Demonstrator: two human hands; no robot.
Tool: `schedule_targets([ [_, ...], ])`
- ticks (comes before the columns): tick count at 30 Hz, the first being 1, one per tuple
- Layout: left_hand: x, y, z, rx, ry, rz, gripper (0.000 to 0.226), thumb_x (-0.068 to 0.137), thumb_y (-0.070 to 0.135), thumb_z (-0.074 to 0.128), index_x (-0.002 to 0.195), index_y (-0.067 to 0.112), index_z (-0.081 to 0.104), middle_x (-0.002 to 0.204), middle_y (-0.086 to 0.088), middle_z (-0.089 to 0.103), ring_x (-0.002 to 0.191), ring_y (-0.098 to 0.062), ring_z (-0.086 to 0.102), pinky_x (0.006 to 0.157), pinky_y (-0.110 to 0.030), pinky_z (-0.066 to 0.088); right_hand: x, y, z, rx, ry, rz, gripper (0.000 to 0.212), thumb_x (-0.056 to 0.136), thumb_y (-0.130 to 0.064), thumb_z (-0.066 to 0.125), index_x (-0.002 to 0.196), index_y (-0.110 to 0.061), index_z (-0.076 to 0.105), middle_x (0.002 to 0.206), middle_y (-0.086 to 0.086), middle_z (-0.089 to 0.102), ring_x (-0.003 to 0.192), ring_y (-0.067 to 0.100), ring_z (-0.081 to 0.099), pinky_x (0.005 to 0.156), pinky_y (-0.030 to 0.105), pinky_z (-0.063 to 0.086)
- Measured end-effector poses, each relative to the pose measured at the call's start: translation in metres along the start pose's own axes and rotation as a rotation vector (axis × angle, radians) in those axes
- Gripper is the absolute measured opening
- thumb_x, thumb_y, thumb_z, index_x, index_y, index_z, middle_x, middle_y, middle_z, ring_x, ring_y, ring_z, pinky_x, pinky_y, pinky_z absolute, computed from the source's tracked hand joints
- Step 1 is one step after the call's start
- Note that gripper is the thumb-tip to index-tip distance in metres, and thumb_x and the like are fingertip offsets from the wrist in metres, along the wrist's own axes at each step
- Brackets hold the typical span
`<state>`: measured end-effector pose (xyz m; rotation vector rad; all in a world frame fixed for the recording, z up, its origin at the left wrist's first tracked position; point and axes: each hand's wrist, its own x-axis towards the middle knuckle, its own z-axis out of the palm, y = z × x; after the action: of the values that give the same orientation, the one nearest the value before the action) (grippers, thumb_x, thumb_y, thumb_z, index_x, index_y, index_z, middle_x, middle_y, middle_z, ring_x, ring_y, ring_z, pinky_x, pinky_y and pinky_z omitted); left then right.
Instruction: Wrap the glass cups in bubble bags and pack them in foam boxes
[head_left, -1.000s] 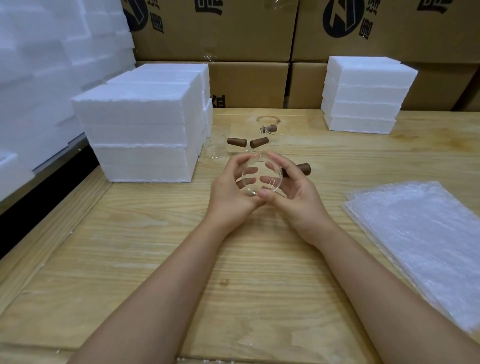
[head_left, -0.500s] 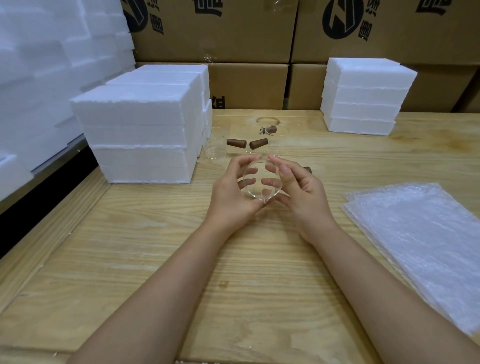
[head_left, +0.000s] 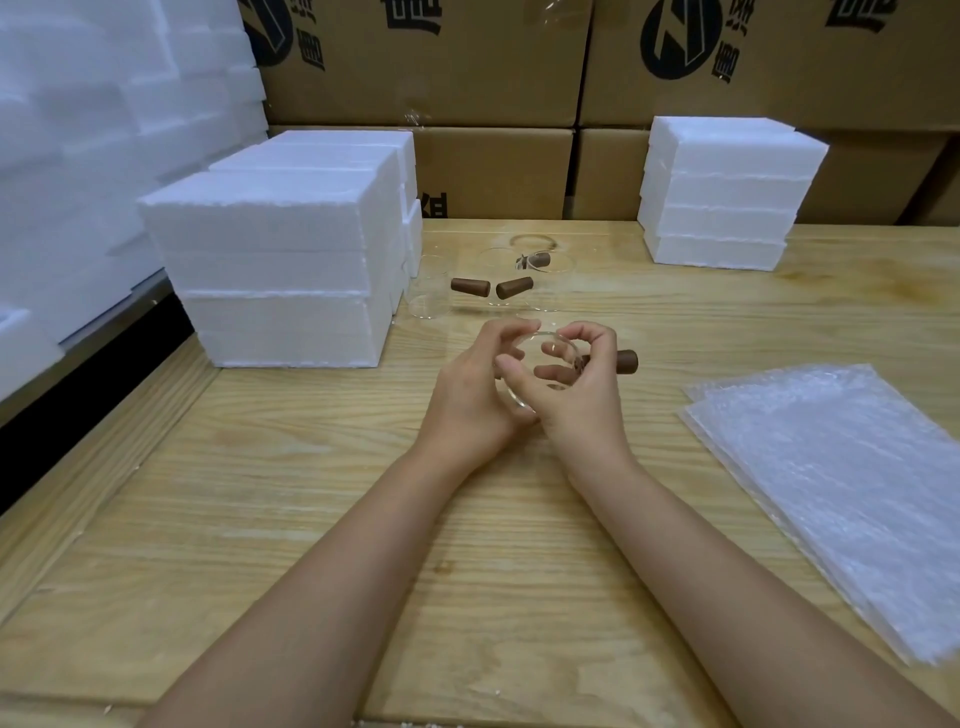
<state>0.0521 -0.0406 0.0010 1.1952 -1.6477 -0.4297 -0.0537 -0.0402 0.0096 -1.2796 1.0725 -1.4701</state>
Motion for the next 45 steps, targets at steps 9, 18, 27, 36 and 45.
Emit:
schedule_targets([
  [9,0.003,-0.004,-0.004,-0.253,0.014,-0.090,0.062,0.066,0.005,0.075,0.113,0.038,0.053,0.121,0.016,0.062,0.112,-0.002,0.059,0.092,-0.022,0.049,0.001,0.005,-0.010,-0.126,-0.199,-0.109,0.065,0.071,-0.006,0.079,0.106,-0.039,0.035,0.125,-0.004,0.038,0.104,0.016,0.054,0.086,0.030,0.051],
  [18,0.005,-0.007,-0.005,-0.301,0.020,-0.091,0.070,0.063,0.001,0.087,0.110,0.037,0.050,0.123,0.013,0.060,0.114,-0.003,0.059,0.091,-0.019,0.049,0.007,0.001,-0.023,0.193,-0.165,-0.087,0.078,0.076,0.001,0.058,0.127,-0.048,0.026,0.129,0.005,0.036,0.096,0.034,0.060,0.086,0.043,0.055],
  [27,0.008,-0.010,-0.009,-0.395,-0.018,-0.146,0.070,0.065,-0.003,0.085,0.119,0.025,0.052,0.121,0.013,0.060,0.116,-0.008,0.059,0.094,-0.028,0.050,0.017,0.000,-0.039,0.213,-0.204,-0.086,0.017,0.097,-0.001,0.047,0.105,-0.014,0.052,0.103,0.006,0.066,0.109,0.033,0.061,0.091,0.041,0.054],
  [36,0.001,-0.004,-0.012,-0.347,-0.094,-0.045,0.101,0.069,0.037,0.081,0.147,0.046,0.016,0.150,0.002,0.042,0.131,-0.009,0.048,0.107,-0.027,0.042,0.019,-0.006,-0.036,0.238,-0.042,-0.035,0.015,0.098,-0.021,0.050,0.089,-0.010,0.055,0.083,0.020,0.068,0.066,0.028,0.069,0.056,0.028,0.056],
  [45,0.004,-0.007,-0.008,-0.097,-0.025,0.069,0.097,0.068,0.037,0.084,0.148,0.034,0.029,0.152,0.015,0.036,0.136,0.004,0.034,0.110,-0.025,0.037,0.020,-0.006,-0.036,0.219,0.006,0.032,0.031,0.097,-0.030,0.051,0.082,-0.004,0.059,0.064,0.015,0.068,0.049,0.025,0.066,0.045,0.025,0.053],
])
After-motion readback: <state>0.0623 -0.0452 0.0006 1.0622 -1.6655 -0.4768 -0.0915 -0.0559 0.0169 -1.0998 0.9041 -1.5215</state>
